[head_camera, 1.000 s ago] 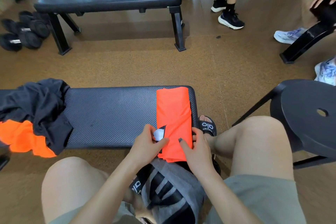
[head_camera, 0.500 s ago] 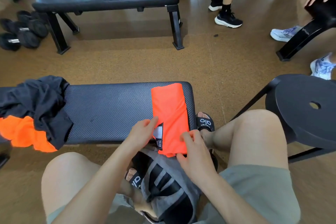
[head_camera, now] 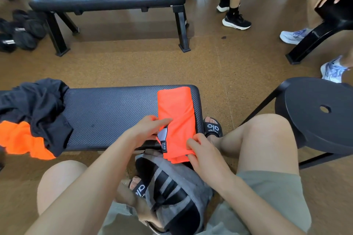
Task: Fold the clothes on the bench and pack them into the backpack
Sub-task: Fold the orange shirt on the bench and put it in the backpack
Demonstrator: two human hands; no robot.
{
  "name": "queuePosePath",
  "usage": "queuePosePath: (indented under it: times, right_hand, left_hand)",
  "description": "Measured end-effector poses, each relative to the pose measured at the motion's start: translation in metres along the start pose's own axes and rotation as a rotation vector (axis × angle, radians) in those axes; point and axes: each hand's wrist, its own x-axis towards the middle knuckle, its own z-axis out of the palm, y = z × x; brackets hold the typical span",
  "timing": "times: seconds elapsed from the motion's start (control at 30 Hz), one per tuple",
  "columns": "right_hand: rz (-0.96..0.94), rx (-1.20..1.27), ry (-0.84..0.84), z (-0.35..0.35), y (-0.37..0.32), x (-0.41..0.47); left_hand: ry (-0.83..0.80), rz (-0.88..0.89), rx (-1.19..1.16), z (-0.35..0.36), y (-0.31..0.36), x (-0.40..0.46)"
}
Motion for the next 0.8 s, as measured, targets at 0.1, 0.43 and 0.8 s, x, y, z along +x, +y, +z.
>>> queuePosePath:
  times: [0.1, 0.43, 0.8]
  right_hand:
    - [-0.031, 0.008, -0.014, -0.006, 0.0, 0.003]
    - [-0.051, -0.265, 0.05, -0.009, -0.009, -0.005]
    - [-0.406, -0.519, -0.021, 0.023, -0.052, 0.03]
  left_hand:
    - [-0.057, 0.012, -0.093, 0.007, 0.004, 0.002]
    - [0.036, 0.016, -0.167, 0.007, 0.0, 0.003]
    - [0.015, 0.04, -0.129, 0.004, 0.004, 0.001]
